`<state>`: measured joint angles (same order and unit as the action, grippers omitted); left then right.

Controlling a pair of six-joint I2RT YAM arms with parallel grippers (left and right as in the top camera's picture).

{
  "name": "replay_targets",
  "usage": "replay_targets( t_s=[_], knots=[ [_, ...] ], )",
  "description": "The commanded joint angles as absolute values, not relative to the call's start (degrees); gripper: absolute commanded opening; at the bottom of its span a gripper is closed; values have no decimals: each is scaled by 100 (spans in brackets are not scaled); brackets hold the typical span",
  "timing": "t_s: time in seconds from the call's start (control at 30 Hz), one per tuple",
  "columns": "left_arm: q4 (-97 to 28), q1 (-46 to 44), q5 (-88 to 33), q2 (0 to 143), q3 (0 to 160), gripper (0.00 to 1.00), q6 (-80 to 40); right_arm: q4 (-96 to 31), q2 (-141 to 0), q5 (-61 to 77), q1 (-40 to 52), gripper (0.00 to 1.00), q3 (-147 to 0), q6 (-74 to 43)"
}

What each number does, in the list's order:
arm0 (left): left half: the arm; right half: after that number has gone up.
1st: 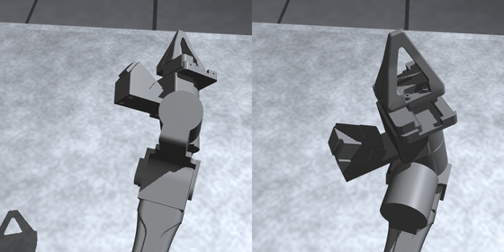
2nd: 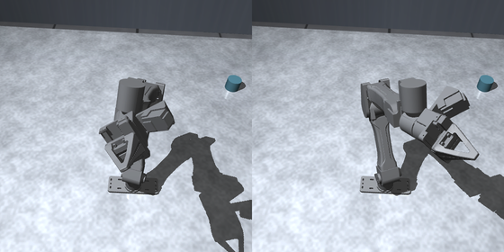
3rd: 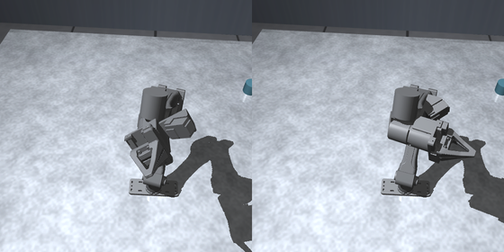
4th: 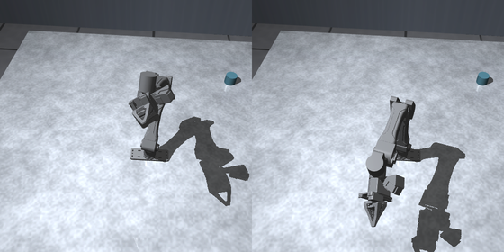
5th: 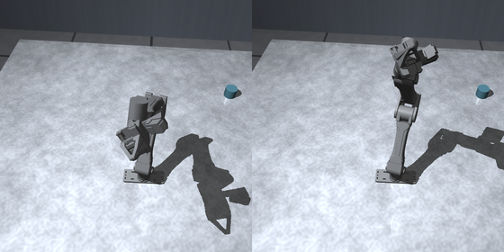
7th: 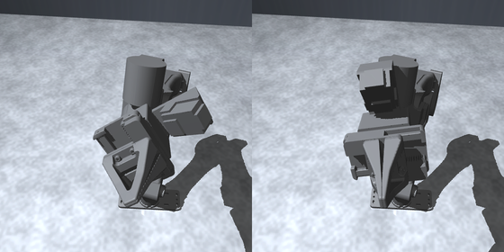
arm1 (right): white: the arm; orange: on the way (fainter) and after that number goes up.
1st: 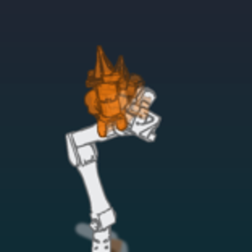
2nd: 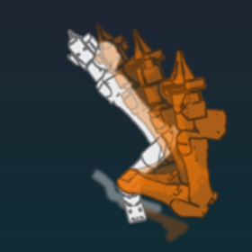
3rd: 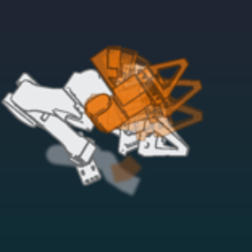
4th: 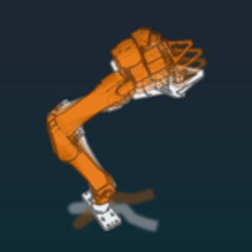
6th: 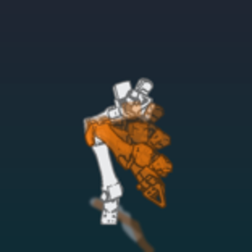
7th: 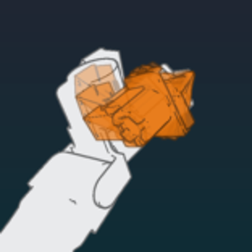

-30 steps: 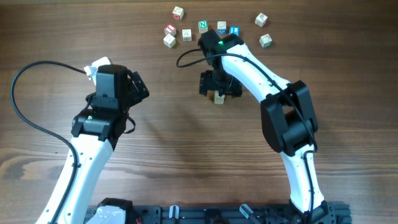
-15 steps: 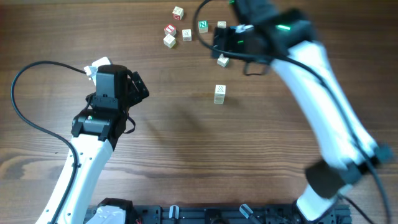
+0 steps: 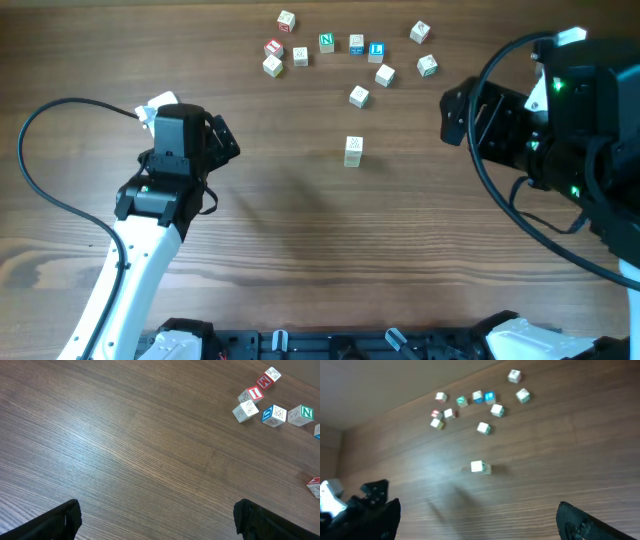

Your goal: Form a tower

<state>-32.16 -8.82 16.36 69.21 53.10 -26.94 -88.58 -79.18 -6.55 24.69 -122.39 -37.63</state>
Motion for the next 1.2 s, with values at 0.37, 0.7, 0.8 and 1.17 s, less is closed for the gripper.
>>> replay_targets(
  t_s=[0.37,0.7,0.8,1.17],
  knots=[
    [-3201,-840,1605,6879,5336,100,-2768,-6259,-10545,-2609,2443,100,-11913,-3157],
    [-3201,-840,1605,6879,5339,100,-2768,-5186,-12879,-659,1662,100,-11913,-3315],
    [-3201,-840,1605,6879,5336,100,-2768,-5002,-13205,-659,1662,100,-11913,-3520],
    [-3201,-840,1605,6879,5336,100,-2768,-4718,-14140,-685,1691,92,-11911,-4342]
  ],
)
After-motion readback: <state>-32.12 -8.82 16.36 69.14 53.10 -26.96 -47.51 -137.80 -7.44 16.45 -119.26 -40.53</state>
